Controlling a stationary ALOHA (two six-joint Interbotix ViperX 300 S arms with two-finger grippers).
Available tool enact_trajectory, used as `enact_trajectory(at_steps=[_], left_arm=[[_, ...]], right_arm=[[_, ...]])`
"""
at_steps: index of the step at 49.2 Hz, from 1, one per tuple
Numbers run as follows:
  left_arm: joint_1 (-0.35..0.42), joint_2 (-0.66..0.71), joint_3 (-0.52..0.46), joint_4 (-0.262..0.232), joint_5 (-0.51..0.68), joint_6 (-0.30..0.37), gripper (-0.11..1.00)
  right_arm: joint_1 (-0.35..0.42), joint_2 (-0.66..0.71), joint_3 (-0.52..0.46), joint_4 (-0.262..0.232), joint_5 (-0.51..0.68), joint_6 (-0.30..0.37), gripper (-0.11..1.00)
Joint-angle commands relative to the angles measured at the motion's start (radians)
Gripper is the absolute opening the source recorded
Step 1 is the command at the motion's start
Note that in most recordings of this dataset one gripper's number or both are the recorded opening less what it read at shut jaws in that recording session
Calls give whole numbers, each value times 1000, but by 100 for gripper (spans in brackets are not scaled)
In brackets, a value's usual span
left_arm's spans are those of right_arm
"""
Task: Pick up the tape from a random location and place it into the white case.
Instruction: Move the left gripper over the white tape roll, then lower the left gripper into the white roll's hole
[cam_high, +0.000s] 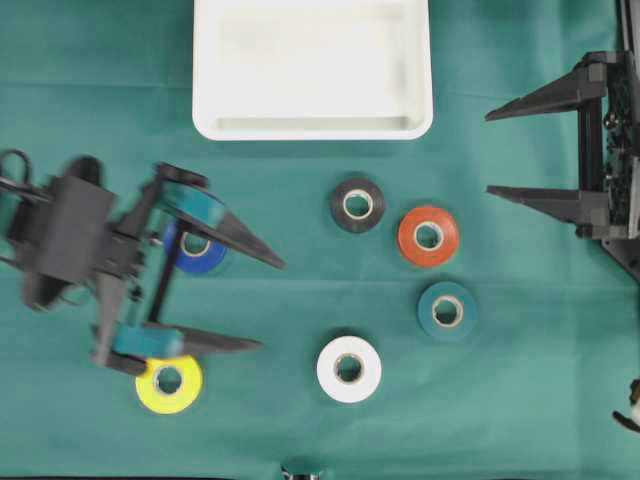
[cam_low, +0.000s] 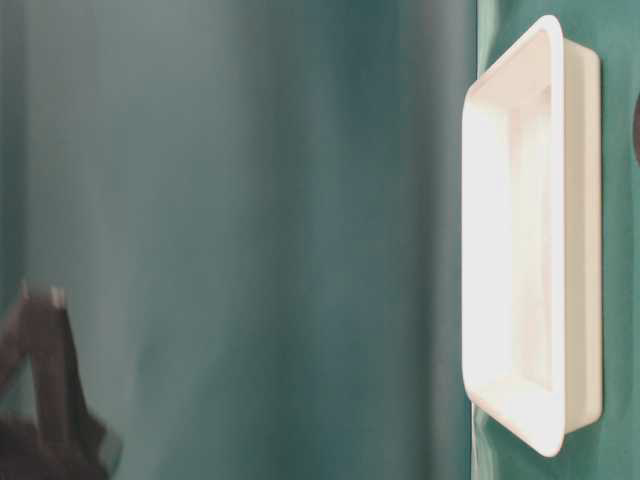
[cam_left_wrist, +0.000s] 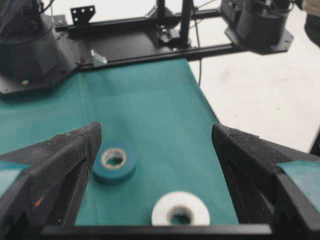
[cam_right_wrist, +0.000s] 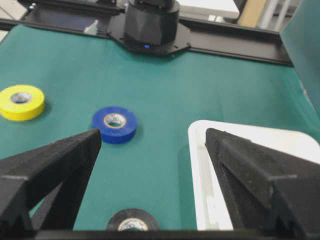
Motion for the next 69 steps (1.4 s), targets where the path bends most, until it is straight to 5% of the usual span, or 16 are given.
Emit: enact_trajectory(at_steps=[1, 15, 42, 69], left_arm=[[-2, 37, -80, -2, 15, 2, 100], [-2, 146, -230, 0, 124, 3, 100], [9, 179, -287, 0, 173, -11, 100], [20, 416, -712, -2, 853, -14, 100]], right_arm=[[0, 6, -28, 3, -5, 2, 92], [0, 14, -28, 3, -5, 2, 92], [2, 20, -28, 3, -3, 3, 92], [2, 20, -28, 3, 25, 3, 92]])
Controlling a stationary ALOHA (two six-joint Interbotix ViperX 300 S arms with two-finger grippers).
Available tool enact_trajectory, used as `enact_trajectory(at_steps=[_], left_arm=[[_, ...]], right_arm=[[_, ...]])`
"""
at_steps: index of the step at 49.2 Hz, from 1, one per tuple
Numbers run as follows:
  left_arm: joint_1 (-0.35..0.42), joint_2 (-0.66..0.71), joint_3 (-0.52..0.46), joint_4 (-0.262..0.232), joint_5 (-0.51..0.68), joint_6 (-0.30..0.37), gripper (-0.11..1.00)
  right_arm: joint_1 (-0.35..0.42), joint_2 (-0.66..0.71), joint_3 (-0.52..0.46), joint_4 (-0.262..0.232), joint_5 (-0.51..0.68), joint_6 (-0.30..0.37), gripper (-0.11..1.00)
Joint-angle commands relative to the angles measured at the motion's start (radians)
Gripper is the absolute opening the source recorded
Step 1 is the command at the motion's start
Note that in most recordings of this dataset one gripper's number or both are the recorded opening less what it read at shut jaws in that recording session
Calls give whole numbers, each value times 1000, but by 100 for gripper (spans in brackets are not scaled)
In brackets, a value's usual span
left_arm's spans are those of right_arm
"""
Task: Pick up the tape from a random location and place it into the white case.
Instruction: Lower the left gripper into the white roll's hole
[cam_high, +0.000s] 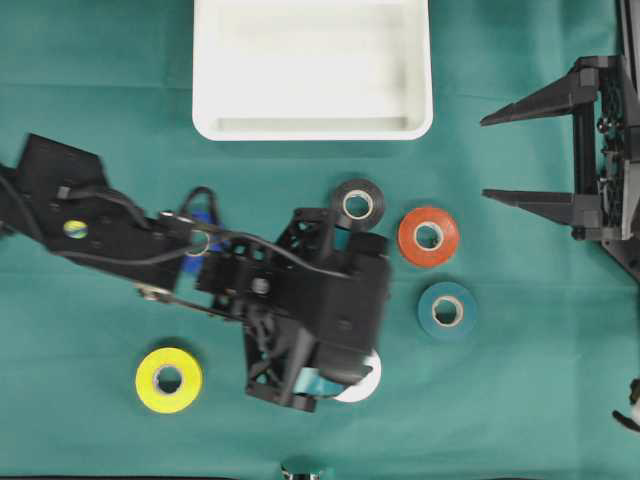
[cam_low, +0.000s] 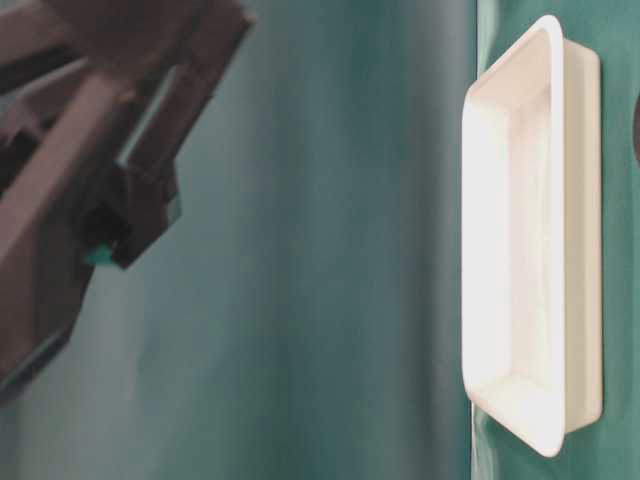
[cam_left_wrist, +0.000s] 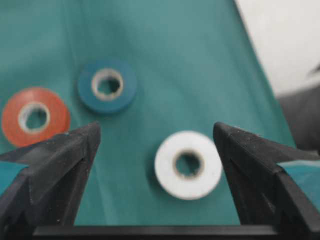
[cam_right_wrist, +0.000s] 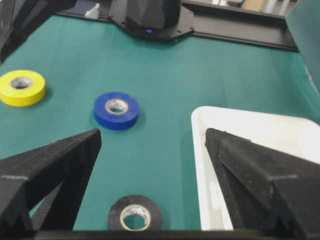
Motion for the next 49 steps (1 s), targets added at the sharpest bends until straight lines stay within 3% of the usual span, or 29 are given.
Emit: enact_trajectory(at_steps=[1, 21, 49], left_arm=[[0, 17, -104, 0, 107, 2, 100], [18, 132, -344, 6, 431, 2, 100], [14, 143, -353, 8, 445, 0, 100]], right_arm=[[2, 6, -29, 2, -3, 2, 92], [3, 17, -28, 2, -2, 2, 92], [3, 26, -29, 2, -2, 2, 92]])
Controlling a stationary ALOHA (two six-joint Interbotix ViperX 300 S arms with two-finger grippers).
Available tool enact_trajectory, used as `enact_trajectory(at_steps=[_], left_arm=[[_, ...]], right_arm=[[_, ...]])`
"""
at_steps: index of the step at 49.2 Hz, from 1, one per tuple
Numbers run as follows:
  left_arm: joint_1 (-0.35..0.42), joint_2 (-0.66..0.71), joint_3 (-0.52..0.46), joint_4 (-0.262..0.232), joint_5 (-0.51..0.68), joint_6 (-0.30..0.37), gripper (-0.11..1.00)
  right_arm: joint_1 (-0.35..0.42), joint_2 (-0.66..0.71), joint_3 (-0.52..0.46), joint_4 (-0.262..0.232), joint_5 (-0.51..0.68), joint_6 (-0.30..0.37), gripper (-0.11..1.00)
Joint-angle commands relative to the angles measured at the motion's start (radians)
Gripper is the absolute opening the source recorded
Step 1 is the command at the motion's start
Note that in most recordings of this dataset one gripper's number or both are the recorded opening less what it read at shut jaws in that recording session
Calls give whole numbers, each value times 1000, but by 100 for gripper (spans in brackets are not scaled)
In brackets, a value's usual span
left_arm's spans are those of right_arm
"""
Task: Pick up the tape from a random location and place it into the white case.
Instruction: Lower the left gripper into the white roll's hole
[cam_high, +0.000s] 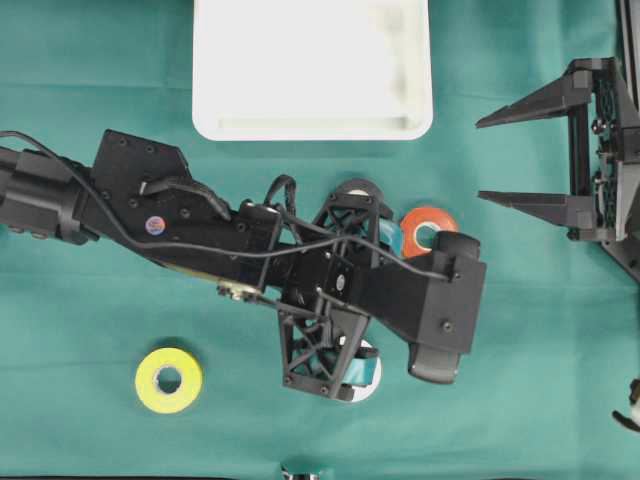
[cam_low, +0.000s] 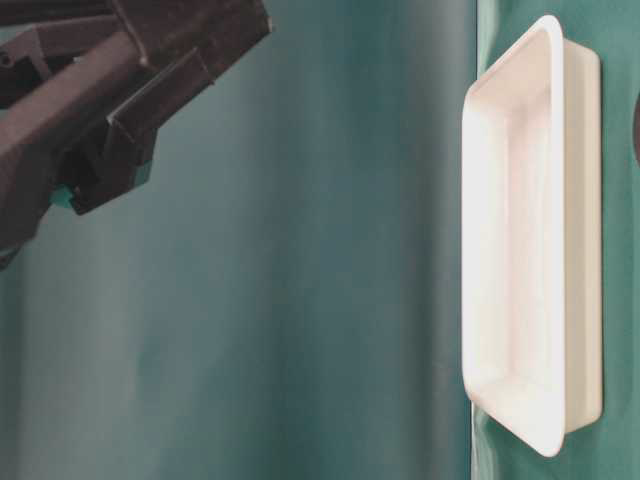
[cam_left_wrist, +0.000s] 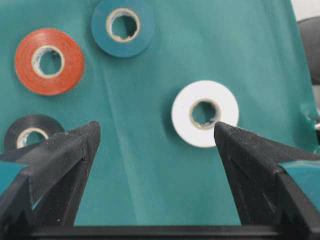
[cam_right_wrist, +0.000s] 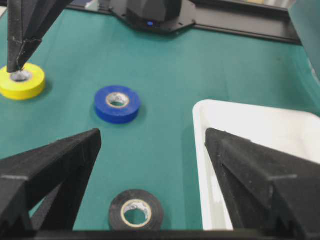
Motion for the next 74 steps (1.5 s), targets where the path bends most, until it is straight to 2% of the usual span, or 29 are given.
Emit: enact_trajectory(at_steps=[1, 28, 53, 60, 74], left_arm=[[-14, -14, -25, 3, -3, 0, 100], [-15, -11, 5, 3, -35, 0, 100], [-28, 34, 141, 3, -183, -2, 100], [-44, 46, 150, 3, -232, -2, 100], [-48, 98, 161, 3, -242, -2, 100]], right_arm=[[3, 8, -29, 2, -5, 2, 92], [2, 23, -34, 2, -5, 2, 92], [2, 25, -32, 2, 12, 2, 92], [2, 28, -32, 2, 12, 2, 92], [2, 41, -31, 2, 12, 2, 92]])
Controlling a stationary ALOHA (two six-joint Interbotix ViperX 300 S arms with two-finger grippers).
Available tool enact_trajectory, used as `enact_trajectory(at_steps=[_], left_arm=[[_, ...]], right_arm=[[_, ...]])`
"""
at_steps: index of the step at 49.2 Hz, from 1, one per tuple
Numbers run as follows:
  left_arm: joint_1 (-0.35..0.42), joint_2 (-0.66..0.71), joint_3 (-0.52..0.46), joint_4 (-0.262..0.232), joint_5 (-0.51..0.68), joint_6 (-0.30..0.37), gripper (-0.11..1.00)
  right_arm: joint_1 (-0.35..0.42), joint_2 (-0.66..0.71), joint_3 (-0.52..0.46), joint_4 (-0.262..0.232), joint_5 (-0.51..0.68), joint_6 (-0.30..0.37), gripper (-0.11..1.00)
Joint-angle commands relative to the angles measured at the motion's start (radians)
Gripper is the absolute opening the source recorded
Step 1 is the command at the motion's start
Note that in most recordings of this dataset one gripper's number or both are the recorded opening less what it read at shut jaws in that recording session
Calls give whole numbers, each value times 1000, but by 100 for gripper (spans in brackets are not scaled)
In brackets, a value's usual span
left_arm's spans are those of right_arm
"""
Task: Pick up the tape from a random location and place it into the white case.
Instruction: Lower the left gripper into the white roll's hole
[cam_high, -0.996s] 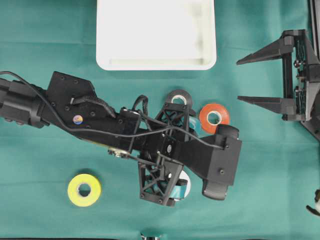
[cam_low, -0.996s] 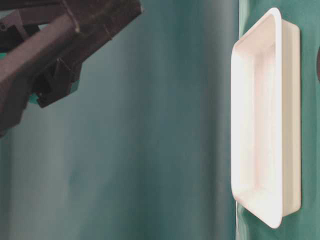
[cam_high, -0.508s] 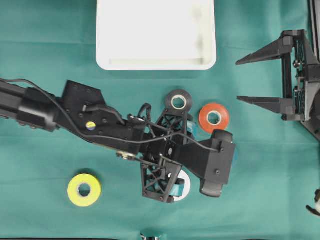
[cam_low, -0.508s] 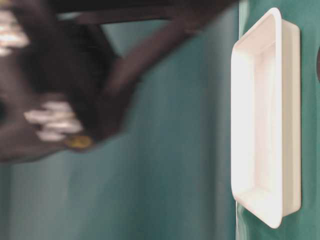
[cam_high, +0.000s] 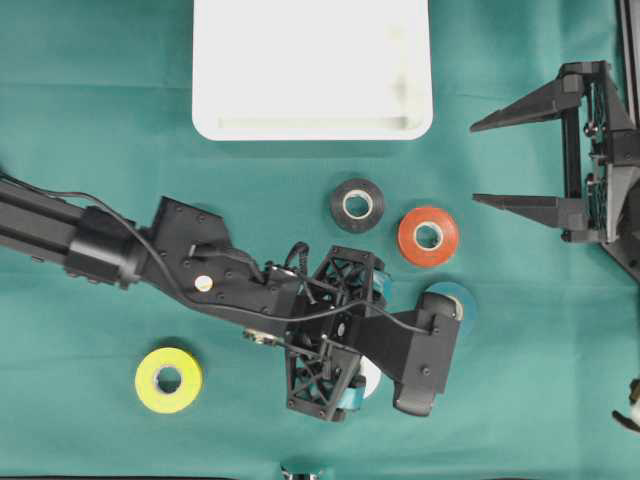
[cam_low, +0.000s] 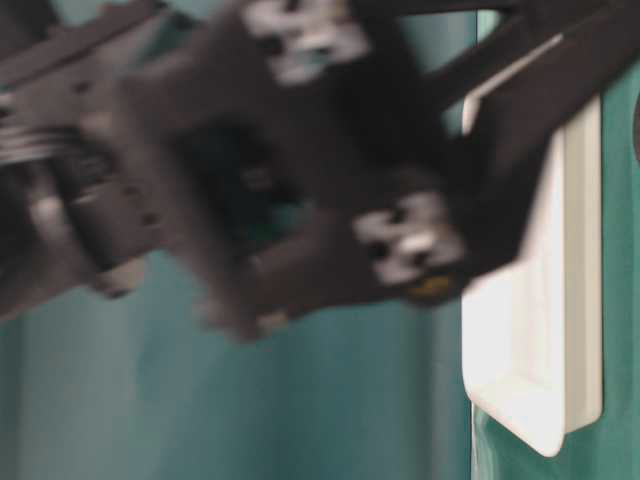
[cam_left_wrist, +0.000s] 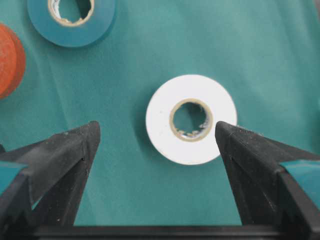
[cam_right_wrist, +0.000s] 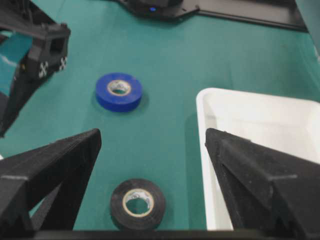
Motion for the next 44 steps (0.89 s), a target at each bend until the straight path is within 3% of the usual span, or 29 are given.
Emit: enact_trajectory(at_steps=[1, 44], left_arm=[[-3, -2, -9, 3, -11, 0, 100], [-2, 106, 95, 3, -206, 3, 100]], right_arm=[[2, 11, -26, 2, -5, 2, 92], [0, 38, -23, 5, 20, 3, 92]])
